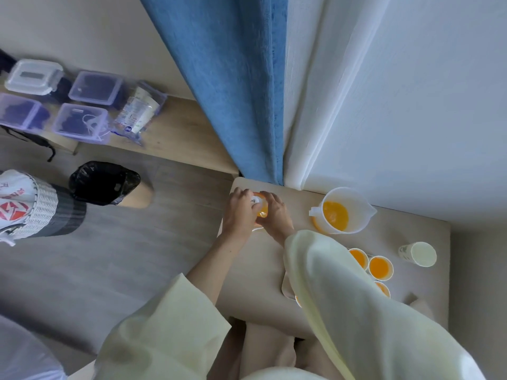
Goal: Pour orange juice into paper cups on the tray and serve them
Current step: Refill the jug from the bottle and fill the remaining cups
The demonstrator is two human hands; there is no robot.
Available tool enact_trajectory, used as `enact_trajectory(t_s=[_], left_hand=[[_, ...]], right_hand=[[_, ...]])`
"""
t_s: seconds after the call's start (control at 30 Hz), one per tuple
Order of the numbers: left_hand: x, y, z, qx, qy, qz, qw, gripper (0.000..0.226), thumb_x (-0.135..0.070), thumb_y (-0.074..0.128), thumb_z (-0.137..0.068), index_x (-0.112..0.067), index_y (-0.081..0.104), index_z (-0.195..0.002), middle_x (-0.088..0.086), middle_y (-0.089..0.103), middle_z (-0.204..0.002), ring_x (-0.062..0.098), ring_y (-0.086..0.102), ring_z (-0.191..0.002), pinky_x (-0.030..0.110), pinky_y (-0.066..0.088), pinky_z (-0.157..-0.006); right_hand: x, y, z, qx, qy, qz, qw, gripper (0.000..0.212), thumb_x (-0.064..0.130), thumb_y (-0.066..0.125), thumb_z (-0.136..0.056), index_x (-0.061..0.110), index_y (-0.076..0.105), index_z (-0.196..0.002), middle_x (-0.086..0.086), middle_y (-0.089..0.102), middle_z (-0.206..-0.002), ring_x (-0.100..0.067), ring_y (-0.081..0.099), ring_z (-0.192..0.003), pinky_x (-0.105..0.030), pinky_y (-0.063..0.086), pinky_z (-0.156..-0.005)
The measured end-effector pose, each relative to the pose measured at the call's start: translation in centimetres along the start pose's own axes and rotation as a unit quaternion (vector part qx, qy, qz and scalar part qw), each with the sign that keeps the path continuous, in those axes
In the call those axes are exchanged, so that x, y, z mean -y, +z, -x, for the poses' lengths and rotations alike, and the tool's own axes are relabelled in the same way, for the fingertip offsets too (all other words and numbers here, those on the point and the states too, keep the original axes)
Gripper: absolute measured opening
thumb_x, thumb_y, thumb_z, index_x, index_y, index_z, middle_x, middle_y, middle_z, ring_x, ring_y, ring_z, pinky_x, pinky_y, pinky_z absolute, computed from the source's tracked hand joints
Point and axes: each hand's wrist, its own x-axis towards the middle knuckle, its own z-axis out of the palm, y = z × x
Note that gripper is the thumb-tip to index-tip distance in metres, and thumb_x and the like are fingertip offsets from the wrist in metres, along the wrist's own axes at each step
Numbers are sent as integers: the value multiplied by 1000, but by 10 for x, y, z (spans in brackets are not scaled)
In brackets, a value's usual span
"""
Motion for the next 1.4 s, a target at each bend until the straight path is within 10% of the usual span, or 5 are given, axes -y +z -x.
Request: enact_trajectory(t_s=[0.37, 0.57, 0.93, 1.07, 1.4], left_hand=[[4, -7, -20, 174, 177, -137, 959, 22, -13, 64, -85, -6, 64, -106, 8, 56, -111, 26, 47, -111, 36, 46, -87], [-3, -11, -9, 53, 74, 97, 991, 13, -9, 58, -84, -1, 68, -88, 12, 68, -98, 29, 59, -98, 33, 45, -81], [-13, -6, -14, 108, 149, -204, 962, 34, -15, 60, -91, -8, 50, -122, 9, 52, -118, 26, 49, -115, 33, 43, -86], [-20, -3, -14, 80, 13, -211, 974, 37, -28, 52, -98, -4, 48, -125, 13, 55, -119, 30, 56, -111, 34, 45, -81], [2, -19, -21, 131, 296, -311, 893, 49, 3, 61, -85, -6, 42, -129, 9, 49, -119, 24, 50, -110, 28, 36, -72]], right_hand=[[0, 8, -10, -16, -3, -4, 1000, 52, 6, 77, -71, 8, 54, -118, -10, 57, -112, -33, 58, -98, -39, 48, -79], [0, 6, -12, -21, -8, -6, 1000, 47, 8, 76, -71, 3, 56, -113, -14, 59, -106, -33, 59, -95, -38, 47, -77], [1, 7, -8, -16, 4, -17, 1000, 47, 8, 74, -72, 5, 56, -116, -13, 59, -109, -34, 59, -98, -42, 49, -83], [0, 5, -7, -13, -6, -16, 1000, 54, 9, 76, -72, 11, 55, -122, -11, 58, -113, -32, 58, -101, -39, 49, -82], [-1, 4, -8, -26, 1, -23, 999, 58, 18, 86, -64, 9, 56, -113, -9, 61, -108, -29, 59, -97, -37, 49, -79]])
